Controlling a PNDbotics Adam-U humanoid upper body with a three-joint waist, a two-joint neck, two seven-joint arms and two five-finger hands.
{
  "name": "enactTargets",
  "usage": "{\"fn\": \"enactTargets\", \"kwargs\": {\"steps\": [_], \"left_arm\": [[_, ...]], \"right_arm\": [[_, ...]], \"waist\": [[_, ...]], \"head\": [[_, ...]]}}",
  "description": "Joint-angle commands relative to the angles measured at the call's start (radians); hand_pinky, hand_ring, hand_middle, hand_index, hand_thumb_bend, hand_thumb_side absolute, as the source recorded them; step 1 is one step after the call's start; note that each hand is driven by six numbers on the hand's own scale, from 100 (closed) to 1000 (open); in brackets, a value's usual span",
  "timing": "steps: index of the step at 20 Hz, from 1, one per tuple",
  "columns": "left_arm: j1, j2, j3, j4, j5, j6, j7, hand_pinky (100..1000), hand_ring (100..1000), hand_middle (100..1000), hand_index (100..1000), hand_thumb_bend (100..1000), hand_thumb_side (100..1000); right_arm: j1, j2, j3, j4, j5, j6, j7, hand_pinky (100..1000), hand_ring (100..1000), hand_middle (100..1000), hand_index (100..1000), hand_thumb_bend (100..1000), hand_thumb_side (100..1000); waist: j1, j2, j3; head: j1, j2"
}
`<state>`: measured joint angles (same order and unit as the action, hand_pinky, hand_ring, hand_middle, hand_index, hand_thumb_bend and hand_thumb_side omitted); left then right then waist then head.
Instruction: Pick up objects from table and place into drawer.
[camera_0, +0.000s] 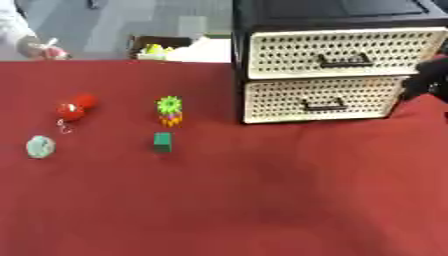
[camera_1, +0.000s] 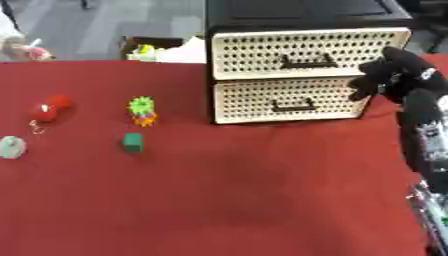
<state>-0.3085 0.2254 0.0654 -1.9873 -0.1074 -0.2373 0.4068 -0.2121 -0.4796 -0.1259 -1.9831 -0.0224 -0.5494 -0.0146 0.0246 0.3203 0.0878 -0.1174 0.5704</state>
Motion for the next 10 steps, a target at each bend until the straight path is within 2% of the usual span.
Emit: {"fn": "enactTargets", "kwargs": {"steps": [1, 7, 10], "left_arm": [[-0.007, 0.006, 0.01, -0.013, -0.002, 0.001, -0.001, 665, 745, 754, 828, 100, 964], [-0.008, 0.007, 0.01, -0.013, -0.001, 0.0, -0.002, 666, 745, 754, 828, 100, 962], [-0.008, 0.008, 0.009, -0.013, 0.0, 0.0, -0.002, 666, 745, 754, 828, 100, 962]], "right_arm": [[-0.013, -0.031, -0.004, -0.017, 0.014, 0.0, -0.008, 539, 644, 692, 890, 100, 926], [-0.016, -0.034, -0.001, -0.017, 0.012, -0.002, -0.012, 539, 644, 693, 890, 100, 926], [-0.02, -0.056, -0.011, -0.017, 0.027, 0.009, -0.018, 507, 587, 661, 894, 100, 943]], "waist": [[-0.001, -0.015, 0.002], [-0.001, -0.016, 0.002], [0.0, -0.017, 0.001]], "head": [[-0.004, 0.012], [-0.004, -0.001], [-0.005, -0.01]]}}
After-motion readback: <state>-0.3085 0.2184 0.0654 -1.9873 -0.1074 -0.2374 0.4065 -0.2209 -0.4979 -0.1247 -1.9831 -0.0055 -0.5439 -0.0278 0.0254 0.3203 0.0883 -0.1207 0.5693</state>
